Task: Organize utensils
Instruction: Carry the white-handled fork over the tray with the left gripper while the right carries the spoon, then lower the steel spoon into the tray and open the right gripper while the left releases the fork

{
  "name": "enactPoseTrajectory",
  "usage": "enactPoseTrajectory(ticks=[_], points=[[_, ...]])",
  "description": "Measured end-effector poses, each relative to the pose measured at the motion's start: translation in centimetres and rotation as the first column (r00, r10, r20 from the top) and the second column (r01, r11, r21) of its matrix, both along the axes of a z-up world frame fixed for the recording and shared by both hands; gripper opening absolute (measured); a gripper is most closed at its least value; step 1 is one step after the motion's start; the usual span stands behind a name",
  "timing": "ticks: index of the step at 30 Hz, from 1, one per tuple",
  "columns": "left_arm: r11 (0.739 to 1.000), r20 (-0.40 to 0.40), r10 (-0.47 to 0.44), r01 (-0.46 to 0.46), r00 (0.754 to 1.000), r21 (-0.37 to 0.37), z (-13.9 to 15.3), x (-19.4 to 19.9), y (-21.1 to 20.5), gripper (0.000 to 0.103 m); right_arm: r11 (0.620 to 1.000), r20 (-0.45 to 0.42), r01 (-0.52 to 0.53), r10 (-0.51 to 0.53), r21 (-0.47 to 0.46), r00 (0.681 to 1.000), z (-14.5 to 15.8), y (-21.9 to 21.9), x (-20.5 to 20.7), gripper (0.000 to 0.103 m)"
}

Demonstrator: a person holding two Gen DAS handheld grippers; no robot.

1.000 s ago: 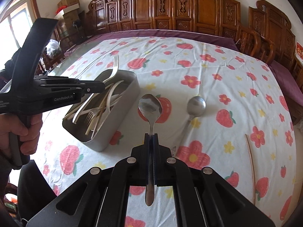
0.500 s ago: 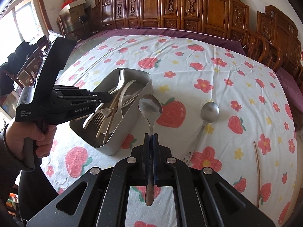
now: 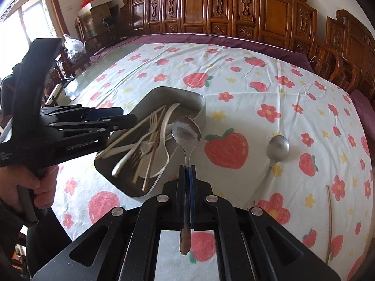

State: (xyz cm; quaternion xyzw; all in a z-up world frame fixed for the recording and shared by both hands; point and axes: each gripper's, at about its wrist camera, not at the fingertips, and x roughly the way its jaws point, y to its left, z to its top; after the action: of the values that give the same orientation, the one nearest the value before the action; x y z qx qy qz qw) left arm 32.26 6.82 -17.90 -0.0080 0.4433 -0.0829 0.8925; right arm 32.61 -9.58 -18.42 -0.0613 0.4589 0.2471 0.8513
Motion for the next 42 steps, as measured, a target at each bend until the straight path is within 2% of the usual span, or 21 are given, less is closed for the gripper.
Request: enactPoseTrajectory(ticks=[4,9,11,12,13,20,22,30,32,38,42], points=[[1.0,0.032,0.01,-0.01,0.999,0.007,1.2,-1.2,1.2,0.045,1.0,-0.016,-0.01,0.01,0.028,1.0,-0.1,1.9,1.0,0.004],[0.999,0.05,0.041,-0.041,0.998,0.007,2.1,-2.2,3.0,0.048,0.998,-0.032,-0.026,0.027,0.049,0.999,-0.4,4.6,2.6,0.004],[0.998,0.056,0.055,-0.056,0.997,0.005,2.3,-2.6,3.7,0.054,0.998,-0.041,-0.03,0.033,0.058,0.999,-0.6,5.6,3.2,0.004],[0.998,0.059,0.062,-0.062,0.996,0.003,2.4,-2.7,4.0,0.062,0.998,-0.046,-0.032,0.035,0.06,0.998,-0.8,6.1,3.5,0.004],[0.998,0.065,0.069,-0.069,0.996,0.002,2.5,-2.9,4.4,0.065,0.998,-0.049,-0.032,0.035,0.06,0.998,-0.9,6.5,3.8,0.004],[0.995,0.082,0.101,-0.102,0.992,0.018,2.6,-3.6,5.9,0.078,0.999,-0.073,-0.029,0.032,0.04,0.997,-2.3,10.0,6.0,0.004],[0.994,0.083,0.105,-0.108,0.991,0.022,2.5,-3.6,6.2,0.086,0.999,-0.074,-0.033,0.034,0.024,0.997,-2.7,10.7,6.2,0.004],[0.993,0.105,0.105,-0.109,0.989,0.033,2.7,-3.8,6.6,0.087,0.999,-0.085,-0.04,0.042,0.023,0.996,-4.0,10.7,6.1,0.005],[0.993,0.106,0.107,-0.111,0.989,0.032,2.7,-3.7,6.7,0.091,0.999,-0.085,-0.039,0.041,0.029,0.995,-4.1,10.6,6.0,0.005],[0.995,0.102,0.092,-0.095,0.991,0.029,2.6,-3.8,6.4,0.093,0.998,-0.042,-0.052,0.053,0.031,0.998,-3.2,10.2,5.4,0.005],[0.997,0.104,0.072,-0.076,0.992,0.029,2.7,-3.9,5.6,0.095,0.998,-0.005,-0.051,0.051,0.046,0.999,-1.8,7.8,4.0,0.005]])
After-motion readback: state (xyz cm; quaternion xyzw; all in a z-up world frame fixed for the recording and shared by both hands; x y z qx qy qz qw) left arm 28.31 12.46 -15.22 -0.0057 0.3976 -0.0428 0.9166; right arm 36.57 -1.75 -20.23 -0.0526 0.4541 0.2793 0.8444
